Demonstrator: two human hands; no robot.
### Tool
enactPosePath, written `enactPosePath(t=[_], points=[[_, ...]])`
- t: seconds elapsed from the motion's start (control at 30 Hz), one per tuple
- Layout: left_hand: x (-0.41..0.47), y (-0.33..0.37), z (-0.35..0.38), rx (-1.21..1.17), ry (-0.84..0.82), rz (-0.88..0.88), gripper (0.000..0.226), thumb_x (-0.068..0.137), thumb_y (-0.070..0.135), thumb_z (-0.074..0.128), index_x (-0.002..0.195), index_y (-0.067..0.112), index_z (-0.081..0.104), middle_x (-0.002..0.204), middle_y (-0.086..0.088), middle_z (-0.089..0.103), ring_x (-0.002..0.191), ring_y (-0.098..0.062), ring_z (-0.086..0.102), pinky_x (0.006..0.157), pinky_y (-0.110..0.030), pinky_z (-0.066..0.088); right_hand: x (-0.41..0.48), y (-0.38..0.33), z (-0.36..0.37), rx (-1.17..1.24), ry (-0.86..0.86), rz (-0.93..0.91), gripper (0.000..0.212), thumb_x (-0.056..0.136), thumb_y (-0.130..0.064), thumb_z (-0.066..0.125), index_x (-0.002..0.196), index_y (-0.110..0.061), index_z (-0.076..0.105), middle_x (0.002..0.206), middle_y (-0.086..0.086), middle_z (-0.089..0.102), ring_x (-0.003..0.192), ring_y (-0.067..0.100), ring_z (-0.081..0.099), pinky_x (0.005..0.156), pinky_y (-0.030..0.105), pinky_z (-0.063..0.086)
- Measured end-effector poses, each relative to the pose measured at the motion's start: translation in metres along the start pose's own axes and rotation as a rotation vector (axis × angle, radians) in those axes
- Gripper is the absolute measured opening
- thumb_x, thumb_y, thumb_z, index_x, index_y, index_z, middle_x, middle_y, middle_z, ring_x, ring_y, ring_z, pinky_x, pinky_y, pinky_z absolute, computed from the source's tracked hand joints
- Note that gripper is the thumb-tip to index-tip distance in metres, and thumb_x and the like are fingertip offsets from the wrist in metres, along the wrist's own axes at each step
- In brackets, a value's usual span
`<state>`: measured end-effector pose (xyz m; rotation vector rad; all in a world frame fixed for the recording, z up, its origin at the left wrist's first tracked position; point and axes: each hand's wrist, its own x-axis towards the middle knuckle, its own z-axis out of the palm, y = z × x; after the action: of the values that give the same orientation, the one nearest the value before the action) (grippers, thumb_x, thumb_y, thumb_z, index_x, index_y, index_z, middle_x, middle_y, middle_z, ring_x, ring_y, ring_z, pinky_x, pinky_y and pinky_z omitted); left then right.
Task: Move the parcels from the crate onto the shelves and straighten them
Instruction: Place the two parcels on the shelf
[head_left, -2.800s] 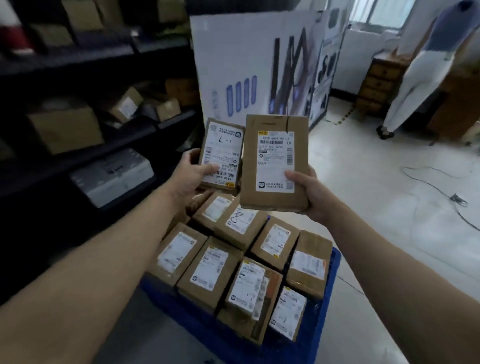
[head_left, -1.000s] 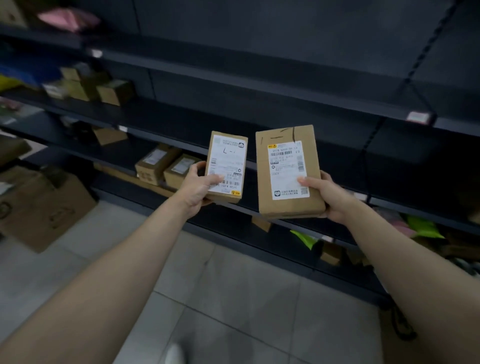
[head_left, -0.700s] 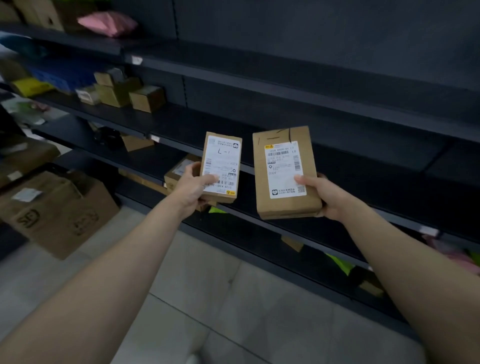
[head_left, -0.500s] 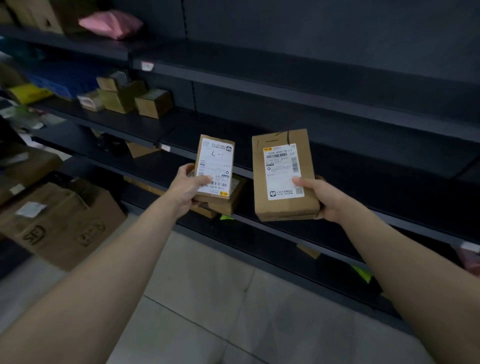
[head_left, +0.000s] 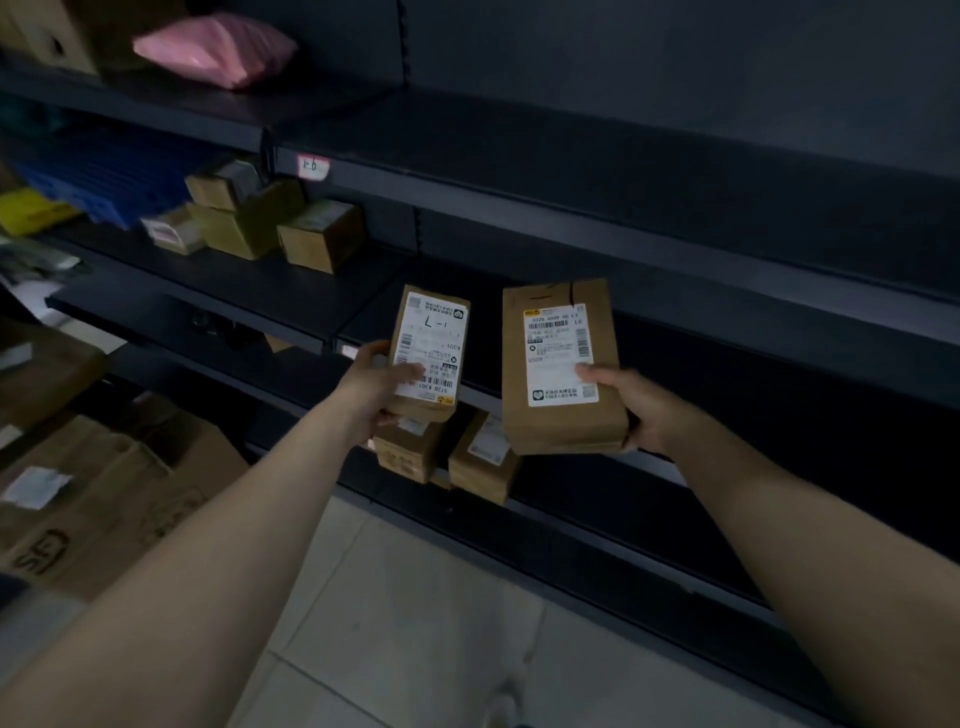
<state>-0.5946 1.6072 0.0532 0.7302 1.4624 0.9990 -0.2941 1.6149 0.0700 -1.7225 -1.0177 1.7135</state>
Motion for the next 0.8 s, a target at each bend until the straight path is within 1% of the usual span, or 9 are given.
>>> enactPosePath(t=[0.13,0.2,0.33,0.4,0.47,0.57,0.67,0.73,0.8], points=[[0.050,0.014,-0.016,0.011,-0.041,-0.027,0.059,0.085,0.015,0.068,0.135,0.025,0.036,0.107,-0.004,0.067,0.094,-0.023,0.065,0.075,-0.038,0.052,0.032,-0.026,0.024,-0.016,0.003,0.038,0.047,0.078,-0.048,0.071,0.118,-0.025,0.063,0.112,0.005,0.069,0.102,0.026,0.063,0.073,0.039,0.052],[0.077,0.018,-0.023,0.025,-0.049,-0.045,0.058,0.086,0.015,0.067,0.134,0.023,0.036,0.112,-0.006,0.065,0.097,-0.025,0.063,0.074,-0.036,0.050,0.046,-0.038,0.035,-0.009,0.022,0.062,0.047,0.079,-0.048,0.070,0.118,-0.023,0.062,0.112,0.006,0.068,0.101,0.026,0.062,0.071,0.037,0.050],[0.137,0.026,-0.037,0.098,-0.089,-0.067,0.058,0.085,0.017,0.068,0.135,0.017,0.037,0.120,-0.007,0.062,0.101,-0.027,0.061,0.070,-0.036,0.048,0.076,-0.050,0.055,0.034,0.098,0.080,0.047,0.079,-0.051,0.068,0.114,-0.022,0.063,0.110,0.006,0.066,0.101,0.026,0.060,0.077,0.039,0.048],[0.164,0.029,-0.045,0.127,-0.103,-0.066,0.064,0.085,0.016,0.069,0.138,0.014,0.034,0.124,-0.009,0.060,0.103,-0.028,0.061,0.076,-0.040,0.051,0.090,-0.052,0.066,0.075,0.142,0.093,0.046,0.078,-0.052,0.069,0.112,-0.022,0.064,0.110,0.006,0.066,0.101,0.026,0.060,0.079,0.039,0.048],[0.186,0.032,-0.054,0.161,-0.142,-0.079,0.070,0.083,0.018,0.072,0.140,0.011,0.034,0.125,-0.011,0.060,0.103,-0.027,0.063,0.080,-0.040,0.053,0.103,-0.053,0.081,0.117,0.186,0.114,0.044,0.078,-0.050,0.069,0.111,-0.021,0.065,0.109,0.007,0.066,0.097,0.025,0.060,0.074,0.037,0.048],[0.212,0.039,-0.067,0.238,-0.195,-0.089,0.058,0.082,0.021,0.073,0.131,0.011,0.045,0.120,-0.007,0.064,0.098,-0.024,0.065,0.075,-0.038,0.056,0.116,-0.055,0.102,0.184,0.230,0.138,0.044,0.081,-0.048,0.068,0.114,-0.020,0.064,0.107,0.007,0.067,0.094,0.025,0.061,0.070,0.036,0.048],[0.235,0.049,-0.071,0.291,-0.235,-0.078,0.045,0.085,0.019,0.070,0.126,0.009,0.055,0.119,-0.007,0.064,0.104,-0.027,0.064,0.090,-0.042,0.053,0.125,-0.056,0.117,0.239,0.249,0.148,0.043,0.082,-0.047,0.067,0.114,-0.020,0.064,0.104,0.007,0.067,0.093,0.024,0.061,0.071,0.036,0.048],[0.246,0.050,-0.070,0.319,-0.262,-0.077,0.039,0.088,0.016,0.066,0.125,0.008,0.056,0.119,-0.009,0.063,0.108,-0.028,0.062,0.093,-0.040,0.050,0.132,-0.056,0.122,0.260,0.262,0.158,0.046,0.080,-0.048,0.069,0.115,-0.019,0.063,0.107,0.009,0.067,0.096,0.026,0.061,0.079,0.040,0.050],[0.254,0.048,-0.069,0.359,-0.277,-0.097,0.045,0.087,0.020,0.067,0.129,0.010,0.054,0.123,-0.008,0.062,0.112,-0.028,0.059,0.096,-0.041,0.048,0.139,-0.056,0.126,0.264,0.274,0.177,0.048,0.078,-0.049,0.070,0.115,-0.019,0.063,0.111,0.010,0.066,0.102,0.029,0.060,0.092,0.046,0.048]])
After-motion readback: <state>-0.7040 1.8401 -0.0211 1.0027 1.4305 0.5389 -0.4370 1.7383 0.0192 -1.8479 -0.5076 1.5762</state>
